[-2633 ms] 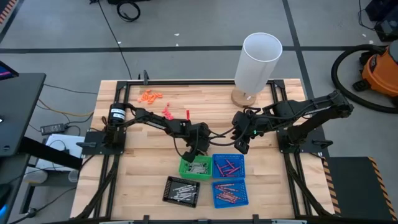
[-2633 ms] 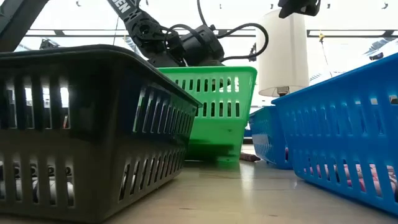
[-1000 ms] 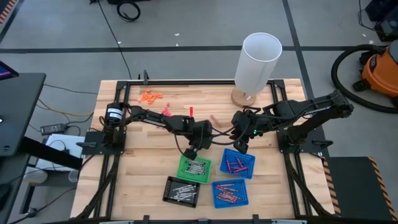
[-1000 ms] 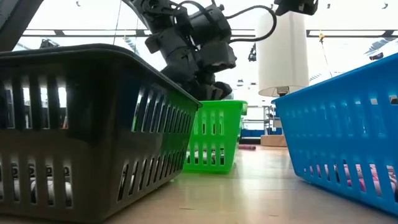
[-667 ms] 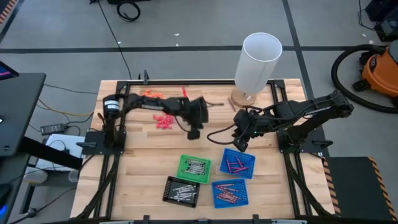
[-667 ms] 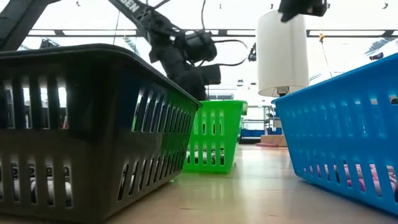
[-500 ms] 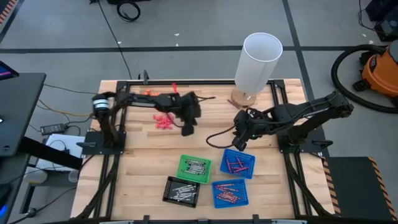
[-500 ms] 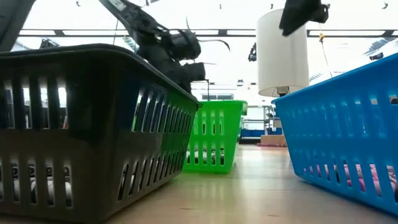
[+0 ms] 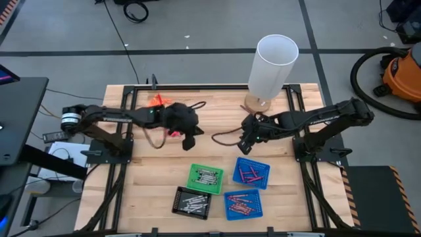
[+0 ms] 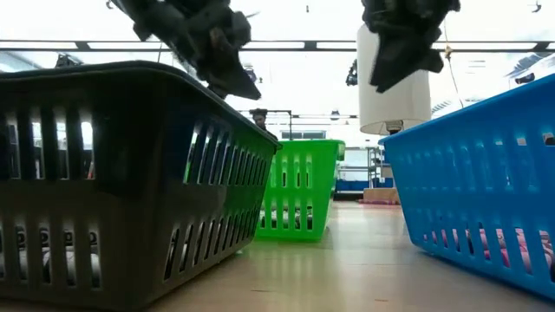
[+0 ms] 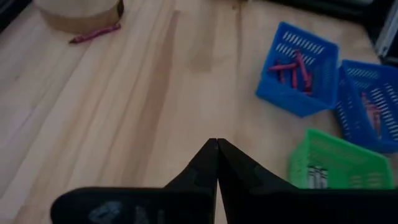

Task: Sort crayons
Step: Put the violet crayon into the top blue bin

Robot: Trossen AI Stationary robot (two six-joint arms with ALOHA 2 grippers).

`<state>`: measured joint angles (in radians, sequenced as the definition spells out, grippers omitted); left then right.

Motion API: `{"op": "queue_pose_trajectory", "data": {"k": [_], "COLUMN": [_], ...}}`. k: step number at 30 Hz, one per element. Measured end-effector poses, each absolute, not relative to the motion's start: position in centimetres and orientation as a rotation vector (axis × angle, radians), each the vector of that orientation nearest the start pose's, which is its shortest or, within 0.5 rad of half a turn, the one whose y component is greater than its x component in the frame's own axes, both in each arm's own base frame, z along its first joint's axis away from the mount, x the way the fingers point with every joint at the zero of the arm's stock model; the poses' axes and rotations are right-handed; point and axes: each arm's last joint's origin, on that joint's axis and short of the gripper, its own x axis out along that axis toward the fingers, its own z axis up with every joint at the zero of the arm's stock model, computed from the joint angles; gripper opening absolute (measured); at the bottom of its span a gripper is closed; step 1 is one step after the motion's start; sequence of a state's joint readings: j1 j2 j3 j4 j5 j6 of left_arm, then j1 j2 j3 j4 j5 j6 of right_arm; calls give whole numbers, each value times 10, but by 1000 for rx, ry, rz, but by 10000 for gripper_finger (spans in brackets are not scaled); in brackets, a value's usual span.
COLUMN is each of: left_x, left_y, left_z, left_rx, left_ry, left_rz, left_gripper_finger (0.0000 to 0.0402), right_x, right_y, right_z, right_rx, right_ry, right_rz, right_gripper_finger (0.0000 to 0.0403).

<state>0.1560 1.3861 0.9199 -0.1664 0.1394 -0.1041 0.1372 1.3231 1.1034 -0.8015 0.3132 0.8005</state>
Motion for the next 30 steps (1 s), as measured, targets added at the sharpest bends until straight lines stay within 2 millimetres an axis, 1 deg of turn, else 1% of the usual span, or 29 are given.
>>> {"op": "queue_pose_trajectory", "data": {"k": [2, 6, 9, 12, 14, 17, 19, 22, 24, 27, 30], "left_x": [288, 280, 273, 265, 262, 257, 254, 253, 251, 250, 249], "left_y": [31, 12, 0, -11, -19, -30, -35, -40, -43, -47, -49], "left_z": [252, 250, 246, 238, 235, 231, 225, 222, 219, 219, 219], "left_rx": [-190, -203, -234, -259, -276, -312, -336, -378, -393, -392, -387], "left_ry": [605, 591, 576, 566, 516, 436, 412, 373, 383, 376, 367], "left_rz": [51, 30, 11, 26, 15, -6, -6, 9, 37, 64, 74], "left_gripper_finger": [15, 15, 15, 15, 15, 15, 15, 15, 15, 15, 15], "right_x": [260, 270, 272, 273, 277, 287, 294, 301, 305, 307, 308], "right_y": [22, 18, 14, 4, -4, -16, -24, -35, -42, -50, -57], "right_z": [282, 285, 282, 275, 266, 251, 236, 215, 204, 191, 184], "right_rx": [514, 484, 490, 505, 518, 546, 553, 557, 555, 548, 544], "right_ry": [820, 725, 693, 701, 741, 798, 861, 934, 970, 1013, 1039], "right_rz": [-534, -472, -467, -503, -519, -523, -525, -562, -589, -616, -635], "right_gripper_finger": [117, 117, 117, 117, 117, 117, 117, 117, 116, 116, 116]}}
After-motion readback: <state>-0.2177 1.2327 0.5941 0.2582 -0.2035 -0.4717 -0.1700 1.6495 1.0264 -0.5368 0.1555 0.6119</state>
